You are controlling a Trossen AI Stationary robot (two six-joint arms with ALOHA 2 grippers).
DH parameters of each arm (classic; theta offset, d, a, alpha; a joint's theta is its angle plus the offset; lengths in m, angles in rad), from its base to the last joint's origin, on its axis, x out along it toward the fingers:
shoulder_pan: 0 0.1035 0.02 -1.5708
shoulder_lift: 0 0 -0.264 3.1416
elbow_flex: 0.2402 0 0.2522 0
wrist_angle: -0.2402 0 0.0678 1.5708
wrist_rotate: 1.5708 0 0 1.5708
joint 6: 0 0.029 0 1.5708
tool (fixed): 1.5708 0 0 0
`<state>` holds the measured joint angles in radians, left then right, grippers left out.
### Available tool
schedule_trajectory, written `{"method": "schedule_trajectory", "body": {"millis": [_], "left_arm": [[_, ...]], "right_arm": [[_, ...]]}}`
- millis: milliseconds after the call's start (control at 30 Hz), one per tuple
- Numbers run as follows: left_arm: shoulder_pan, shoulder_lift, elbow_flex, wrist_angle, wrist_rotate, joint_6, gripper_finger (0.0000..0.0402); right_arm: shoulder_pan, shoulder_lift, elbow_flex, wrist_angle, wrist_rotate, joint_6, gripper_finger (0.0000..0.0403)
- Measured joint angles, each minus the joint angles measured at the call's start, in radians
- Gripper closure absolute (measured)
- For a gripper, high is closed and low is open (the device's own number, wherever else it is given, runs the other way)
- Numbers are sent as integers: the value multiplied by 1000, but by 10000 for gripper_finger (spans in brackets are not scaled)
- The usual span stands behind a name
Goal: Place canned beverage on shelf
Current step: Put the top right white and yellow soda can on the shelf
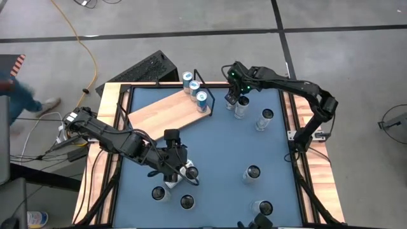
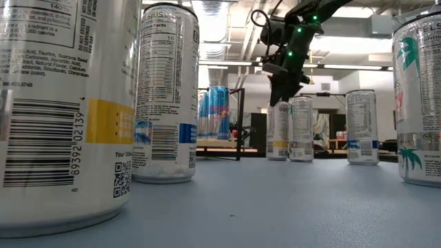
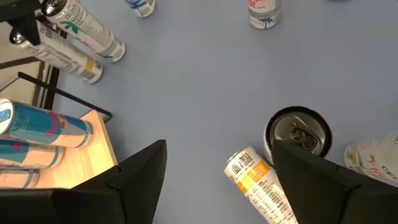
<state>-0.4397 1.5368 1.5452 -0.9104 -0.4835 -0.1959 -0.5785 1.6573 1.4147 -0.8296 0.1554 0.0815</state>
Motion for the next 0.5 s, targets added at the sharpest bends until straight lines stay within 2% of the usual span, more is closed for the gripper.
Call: {"method": "schedule_trajectory", "body": {"millis": [100,500], "left_arm": [[0,0,0,0,0,0,125],[0,0,0,0,0,-1,125]], "right_arm": [[9,0,0,3,4,-13,221],[79,-50,-2,0,42,-104,222]]}}
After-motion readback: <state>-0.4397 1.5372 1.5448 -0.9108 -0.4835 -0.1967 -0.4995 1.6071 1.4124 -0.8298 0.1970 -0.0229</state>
